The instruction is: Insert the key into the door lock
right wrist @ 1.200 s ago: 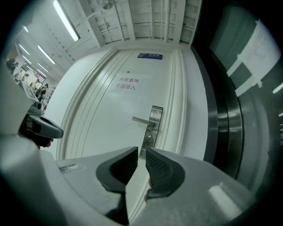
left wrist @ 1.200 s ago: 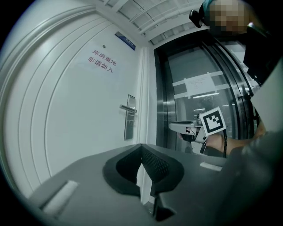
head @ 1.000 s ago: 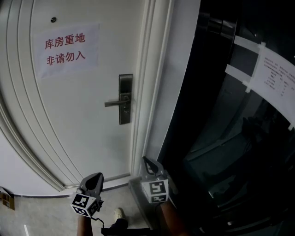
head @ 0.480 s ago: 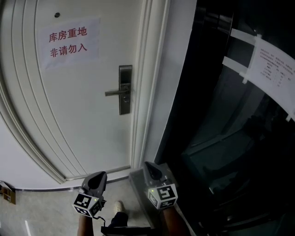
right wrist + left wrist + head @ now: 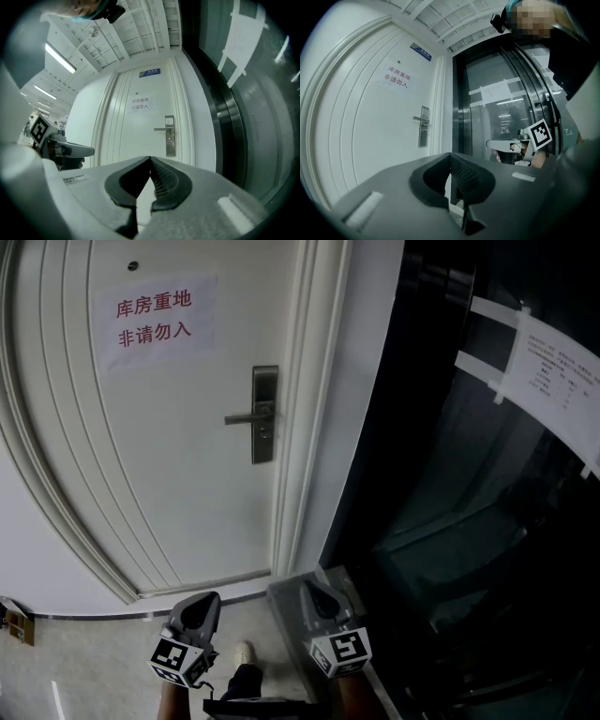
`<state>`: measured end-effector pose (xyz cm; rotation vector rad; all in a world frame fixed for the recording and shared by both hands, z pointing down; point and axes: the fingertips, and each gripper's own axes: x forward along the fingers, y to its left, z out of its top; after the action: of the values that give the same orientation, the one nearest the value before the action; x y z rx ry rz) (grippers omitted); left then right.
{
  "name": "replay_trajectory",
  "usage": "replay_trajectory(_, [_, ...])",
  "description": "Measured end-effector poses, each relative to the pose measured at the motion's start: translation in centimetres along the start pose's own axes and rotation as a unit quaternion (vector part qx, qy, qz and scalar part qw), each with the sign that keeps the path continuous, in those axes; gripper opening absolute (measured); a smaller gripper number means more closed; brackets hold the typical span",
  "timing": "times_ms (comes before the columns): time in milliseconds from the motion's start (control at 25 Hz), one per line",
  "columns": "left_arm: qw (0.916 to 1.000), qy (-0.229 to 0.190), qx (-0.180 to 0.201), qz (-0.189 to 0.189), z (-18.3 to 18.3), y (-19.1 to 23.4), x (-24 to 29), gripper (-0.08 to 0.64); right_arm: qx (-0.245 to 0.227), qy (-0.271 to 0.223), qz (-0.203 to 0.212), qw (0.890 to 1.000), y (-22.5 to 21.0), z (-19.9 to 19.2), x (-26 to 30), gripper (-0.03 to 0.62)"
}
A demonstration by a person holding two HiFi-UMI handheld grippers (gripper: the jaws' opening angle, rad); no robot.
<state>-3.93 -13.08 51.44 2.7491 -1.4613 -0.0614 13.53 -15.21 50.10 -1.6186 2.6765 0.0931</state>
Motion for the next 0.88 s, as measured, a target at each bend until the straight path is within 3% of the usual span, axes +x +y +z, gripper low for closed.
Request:
replay_trajectory(440, [0.9998, -0.006, -0.001, 0.019, -0.3, -0.5, -3.6, 0.003, -0.001, -0.007, -0.01, 1.0, 0.8, -0.3, -3.3, 0.002])
replay_trajectory(880, [0.9997, -0.006, 0.0, 0.023, -0.4, -0.3, -3.4, 0.003, -0.011, 0.002, -0.008, 1.0, 1.1, -1.4, -3.5, 0.002])
